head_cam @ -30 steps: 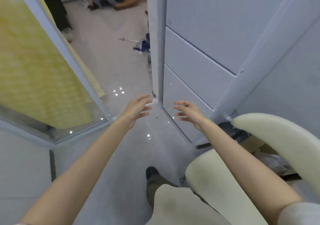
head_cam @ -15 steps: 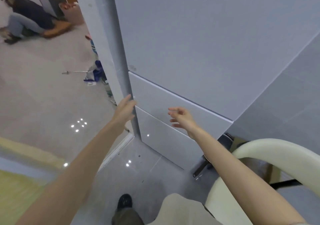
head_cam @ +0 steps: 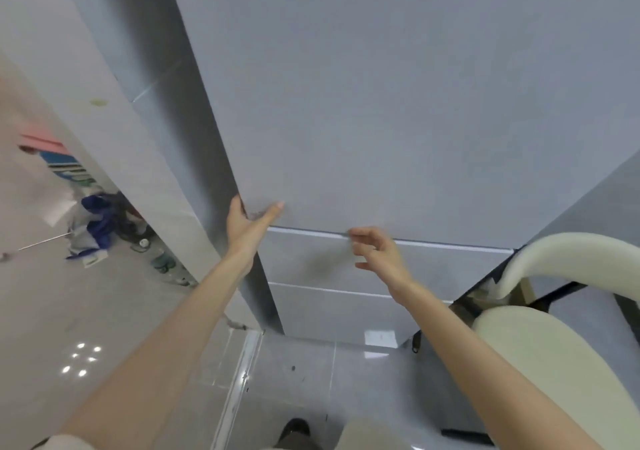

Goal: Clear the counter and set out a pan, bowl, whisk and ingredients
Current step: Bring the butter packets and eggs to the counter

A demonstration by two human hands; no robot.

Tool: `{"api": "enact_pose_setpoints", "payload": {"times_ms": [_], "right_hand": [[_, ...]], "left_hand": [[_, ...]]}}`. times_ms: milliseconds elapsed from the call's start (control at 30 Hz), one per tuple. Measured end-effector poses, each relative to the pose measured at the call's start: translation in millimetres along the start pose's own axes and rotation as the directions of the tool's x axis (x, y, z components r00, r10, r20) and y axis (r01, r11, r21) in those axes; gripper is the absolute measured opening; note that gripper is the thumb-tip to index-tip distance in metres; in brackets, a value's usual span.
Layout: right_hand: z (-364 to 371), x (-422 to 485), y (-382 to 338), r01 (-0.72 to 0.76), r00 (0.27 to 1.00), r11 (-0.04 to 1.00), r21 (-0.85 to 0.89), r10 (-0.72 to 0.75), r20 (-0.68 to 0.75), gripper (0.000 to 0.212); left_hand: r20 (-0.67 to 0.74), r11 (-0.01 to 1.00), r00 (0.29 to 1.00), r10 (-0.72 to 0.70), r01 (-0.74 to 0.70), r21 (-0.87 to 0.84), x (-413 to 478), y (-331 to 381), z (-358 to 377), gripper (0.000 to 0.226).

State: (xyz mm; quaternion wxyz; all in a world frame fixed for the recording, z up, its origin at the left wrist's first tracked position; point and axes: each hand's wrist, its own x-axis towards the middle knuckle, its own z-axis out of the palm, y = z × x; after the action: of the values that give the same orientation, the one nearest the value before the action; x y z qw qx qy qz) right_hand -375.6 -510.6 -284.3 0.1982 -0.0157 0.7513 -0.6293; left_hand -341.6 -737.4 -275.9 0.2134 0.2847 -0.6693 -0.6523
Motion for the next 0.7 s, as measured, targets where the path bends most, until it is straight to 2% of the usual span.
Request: {"api": "enact_pose_setpoints", "payload": {"times_ms": [200,333,467,700], "right_hand": [[26.4,-15.0,-2.3,0.018,0.992,1.000,-0.017,-0.020,-0.124,0.035],[37.2,-29.7,-1.9,0.027,0.993,0.993,-0.117,-0.040,-0.110,0.053],[41.2,-53.4,-2.1,0.059,0.993,0.981,-0.182,-0.077,-0.091,0.058],[29.8,-137.7,18.1,0.144,0.987,0.951,-0.272,-0.157,-0.029,0.056]], "left_hand": [[-0.030,0.999,0.999,0.013,-0.014,-0.034,15.1,-7.8,-12.6,0.053],[-0.011,0.999,1.000,-0.006,0.006,-0.038,19.0,-7.2,-18.4,0.053],[0.011,1.000,1.000,-0.018,0.018,-0.010,9.1,-7.9,-30.9,0.045],[-0.008,0.996,1.000,0.009,-0.008,0.089,-98.2,-16.0,-71.5,0.047]]}}
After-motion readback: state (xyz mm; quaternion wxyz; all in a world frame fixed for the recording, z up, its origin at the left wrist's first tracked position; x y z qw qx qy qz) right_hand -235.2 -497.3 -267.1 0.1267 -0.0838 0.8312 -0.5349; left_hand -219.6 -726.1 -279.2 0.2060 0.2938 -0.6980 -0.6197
